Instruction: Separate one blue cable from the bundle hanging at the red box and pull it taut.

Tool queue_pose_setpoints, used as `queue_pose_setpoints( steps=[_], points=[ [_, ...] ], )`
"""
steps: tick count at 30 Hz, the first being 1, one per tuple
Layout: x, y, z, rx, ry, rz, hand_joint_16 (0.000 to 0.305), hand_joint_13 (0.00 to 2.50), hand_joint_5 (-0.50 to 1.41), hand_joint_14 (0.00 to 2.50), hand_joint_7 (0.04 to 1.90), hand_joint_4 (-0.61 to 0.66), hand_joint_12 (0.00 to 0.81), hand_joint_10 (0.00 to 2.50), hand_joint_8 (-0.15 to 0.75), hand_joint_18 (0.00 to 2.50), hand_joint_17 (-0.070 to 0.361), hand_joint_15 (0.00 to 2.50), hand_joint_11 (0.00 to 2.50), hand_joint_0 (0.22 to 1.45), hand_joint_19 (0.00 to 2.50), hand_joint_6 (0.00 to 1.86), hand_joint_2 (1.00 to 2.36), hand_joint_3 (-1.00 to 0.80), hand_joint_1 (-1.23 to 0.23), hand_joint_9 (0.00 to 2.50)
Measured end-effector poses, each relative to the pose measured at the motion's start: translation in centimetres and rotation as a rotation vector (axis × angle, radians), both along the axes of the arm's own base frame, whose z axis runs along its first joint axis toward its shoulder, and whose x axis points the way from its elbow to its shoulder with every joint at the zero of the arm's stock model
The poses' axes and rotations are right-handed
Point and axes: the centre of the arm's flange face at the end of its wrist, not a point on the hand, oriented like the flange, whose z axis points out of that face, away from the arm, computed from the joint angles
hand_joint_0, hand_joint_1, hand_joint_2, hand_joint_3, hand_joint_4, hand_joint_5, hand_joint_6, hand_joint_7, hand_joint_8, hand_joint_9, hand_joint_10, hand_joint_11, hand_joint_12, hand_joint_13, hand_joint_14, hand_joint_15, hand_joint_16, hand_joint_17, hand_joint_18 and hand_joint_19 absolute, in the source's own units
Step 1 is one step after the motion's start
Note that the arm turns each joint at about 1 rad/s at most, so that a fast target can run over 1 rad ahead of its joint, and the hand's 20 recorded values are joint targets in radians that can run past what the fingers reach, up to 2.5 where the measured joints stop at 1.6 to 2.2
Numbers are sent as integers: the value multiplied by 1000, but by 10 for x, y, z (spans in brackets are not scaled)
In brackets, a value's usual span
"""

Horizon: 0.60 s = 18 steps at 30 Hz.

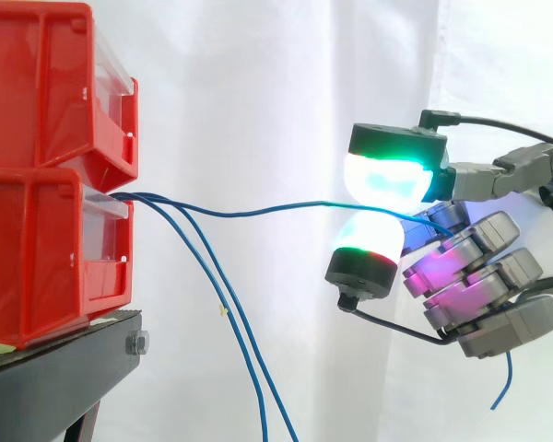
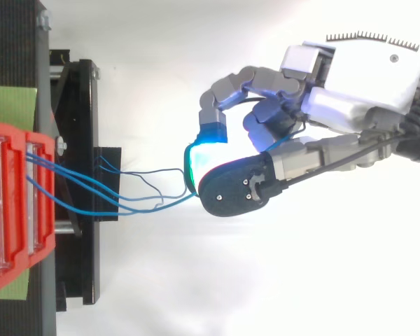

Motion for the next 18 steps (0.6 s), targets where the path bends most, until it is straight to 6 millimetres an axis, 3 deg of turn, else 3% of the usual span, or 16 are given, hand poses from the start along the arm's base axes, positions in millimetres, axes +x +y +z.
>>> queue_pose_setpoints(
  steps=[18],
  points=[
    [1, 2, 1, 0, -14, -9, 42, 819, -208, 2500, 1069, 226, 399, 2500, 365, 1361, 94, 1318, 1180, 578, 1749, 937, 1000, -500, -606, 775]
  ],
)
